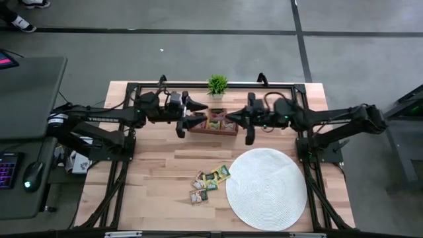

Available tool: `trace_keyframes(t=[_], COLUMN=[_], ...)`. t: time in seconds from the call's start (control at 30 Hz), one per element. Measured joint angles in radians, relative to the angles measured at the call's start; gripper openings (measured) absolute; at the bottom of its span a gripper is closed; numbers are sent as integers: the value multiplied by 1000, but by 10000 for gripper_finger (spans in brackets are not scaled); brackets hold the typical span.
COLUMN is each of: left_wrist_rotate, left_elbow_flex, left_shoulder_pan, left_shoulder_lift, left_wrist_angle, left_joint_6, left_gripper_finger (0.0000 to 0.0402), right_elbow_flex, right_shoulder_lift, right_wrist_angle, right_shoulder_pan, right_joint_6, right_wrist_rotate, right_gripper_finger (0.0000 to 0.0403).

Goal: Pick & Place Tea
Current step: Put the orange tea bag into the left section of the wooden organizer

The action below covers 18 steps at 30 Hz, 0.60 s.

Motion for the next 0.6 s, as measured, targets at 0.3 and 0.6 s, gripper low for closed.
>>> trace_keyframes(t=[0.3, 0.6], left_wrist_rotate=[-1, 1], left_elbow_flex=[-1, -1], left_shoulder_pan=[0, 0], left_shoulder_lift=[2, 2], left_wrist_angle=[10, 23], left_joint_6=[0, 0], left_gripper_finger=[243, 211], right_elbow_flex=[125, 126], right_shoulder_lift=[110, 115], right_wrist_angle=[-92, -94], right_shoulder_pan=[0, 0], right_joint_6=[-31, -21], right_wrist_rotate=[-8, 2], right_gripper_finger=[0, 0])
